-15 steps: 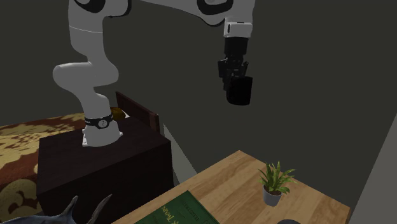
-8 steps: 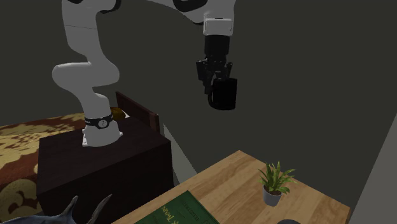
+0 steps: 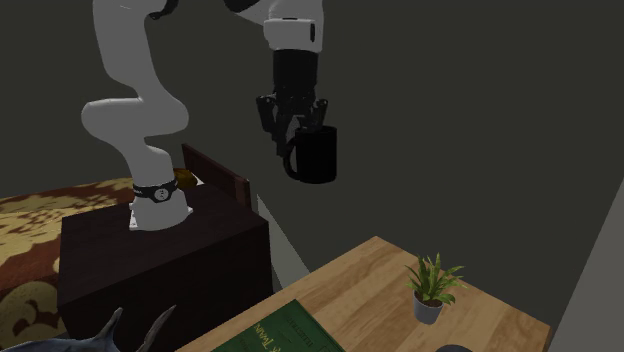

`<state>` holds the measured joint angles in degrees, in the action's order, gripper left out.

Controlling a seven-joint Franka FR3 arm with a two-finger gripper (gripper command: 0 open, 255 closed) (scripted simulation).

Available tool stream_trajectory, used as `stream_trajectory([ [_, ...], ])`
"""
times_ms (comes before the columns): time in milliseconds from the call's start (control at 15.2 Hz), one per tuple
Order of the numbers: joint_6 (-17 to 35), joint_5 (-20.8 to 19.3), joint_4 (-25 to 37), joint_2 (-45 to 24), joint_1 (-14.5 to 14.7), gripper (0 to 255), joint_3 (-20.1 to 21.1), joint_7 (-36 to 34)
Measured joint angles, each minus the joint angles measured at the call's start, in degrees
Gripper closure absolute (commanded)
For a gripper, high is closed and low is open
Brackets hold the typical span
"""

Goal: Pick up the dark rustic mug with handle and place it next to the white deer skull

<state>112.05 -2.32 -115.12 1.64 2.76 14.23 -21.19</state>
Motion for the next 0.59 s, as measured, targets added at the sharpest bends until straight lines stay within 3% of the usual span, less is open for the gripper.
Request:
stream_trajectory([
  [594, 1.8, 0.3, -6.9, 5.8, -5.8, 255, -6.9, 12.7],
])
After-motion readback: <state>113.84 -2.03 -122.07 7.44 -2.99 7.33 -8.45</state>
